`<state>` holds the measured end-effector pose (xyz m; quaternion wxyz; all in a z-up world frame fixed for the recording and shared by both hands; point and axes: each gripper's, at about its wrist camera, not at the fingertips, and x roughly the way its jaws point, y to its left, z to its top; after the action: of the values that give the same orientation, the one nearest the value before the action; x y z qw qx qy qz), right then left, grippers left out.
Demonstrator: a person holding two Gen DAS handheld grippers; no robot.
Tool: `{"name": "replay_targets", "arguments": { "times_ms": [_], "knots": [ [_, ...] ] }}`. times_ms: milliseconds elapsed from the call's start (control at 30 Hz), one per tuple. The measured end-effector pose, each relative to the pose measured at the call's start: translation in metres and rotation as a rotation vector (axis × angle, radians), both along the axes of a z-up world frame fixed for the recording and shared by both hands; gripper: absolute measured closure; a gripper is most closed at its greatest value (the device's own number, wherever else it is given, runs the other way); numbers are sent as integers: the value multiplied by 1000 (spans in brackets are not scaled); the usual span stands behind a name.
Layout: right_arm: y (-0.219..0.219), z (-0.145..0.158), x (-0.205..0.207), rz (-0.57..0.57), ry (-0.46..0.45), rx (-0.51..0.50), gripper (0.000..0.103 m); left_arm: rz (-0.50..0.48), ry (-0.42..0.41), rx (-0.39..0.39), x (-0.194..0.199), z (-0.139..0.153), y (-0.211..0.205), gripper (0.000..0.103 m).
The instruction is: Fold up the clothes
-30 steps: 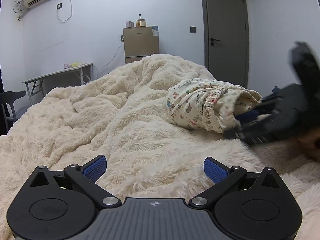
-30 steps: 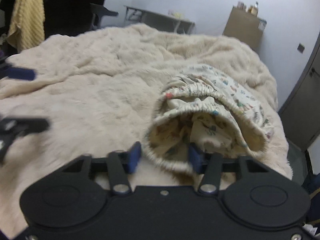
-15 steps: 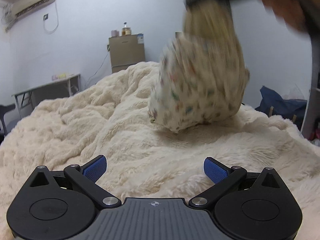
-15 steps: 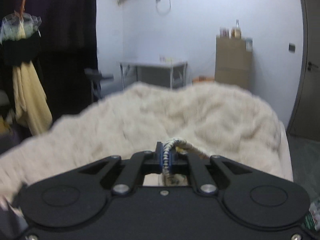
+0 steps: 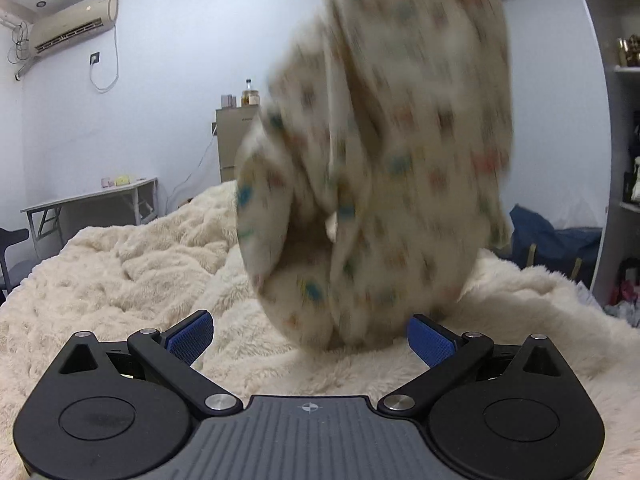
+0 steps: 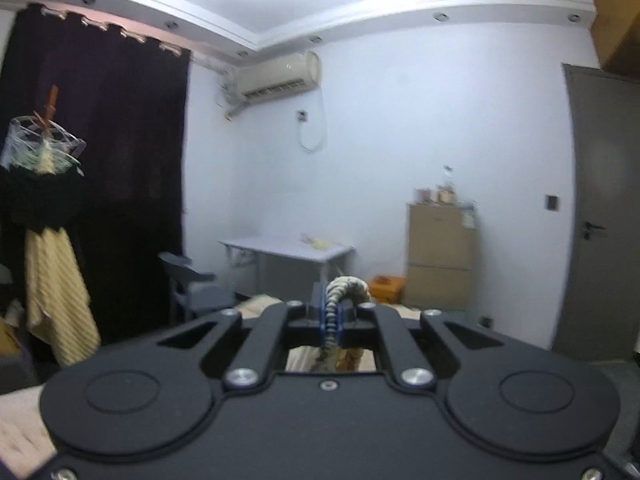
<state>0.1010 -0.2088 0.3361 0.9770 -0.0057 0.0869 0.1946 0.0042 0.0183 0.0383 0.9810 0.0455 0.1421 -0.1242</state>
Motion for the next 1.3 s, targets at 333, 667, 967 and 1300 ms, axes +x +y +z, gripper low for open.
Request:
{"name": "replay_targets", "arguments": {
  "times_ms": [333, 667, 967, 1300],
  "knots": [
    [-89, -194, 20, -163, 288, -69, 90, 11, 26, 34, 8, -3, -2, 0],
    [-111, -279, -32, -206, 395, -245, 48, -43, 34, 59, 4, -7, -8, 0],
    [-87, -284, -85, 49, 321, -197, 39, -212, 37, 275, -8, -29, -55, 1],
    [-62, -287, -97, 71, 192, -264, 40, -239, 71, 333, 2, -42, -73, 1]
  ]
}}
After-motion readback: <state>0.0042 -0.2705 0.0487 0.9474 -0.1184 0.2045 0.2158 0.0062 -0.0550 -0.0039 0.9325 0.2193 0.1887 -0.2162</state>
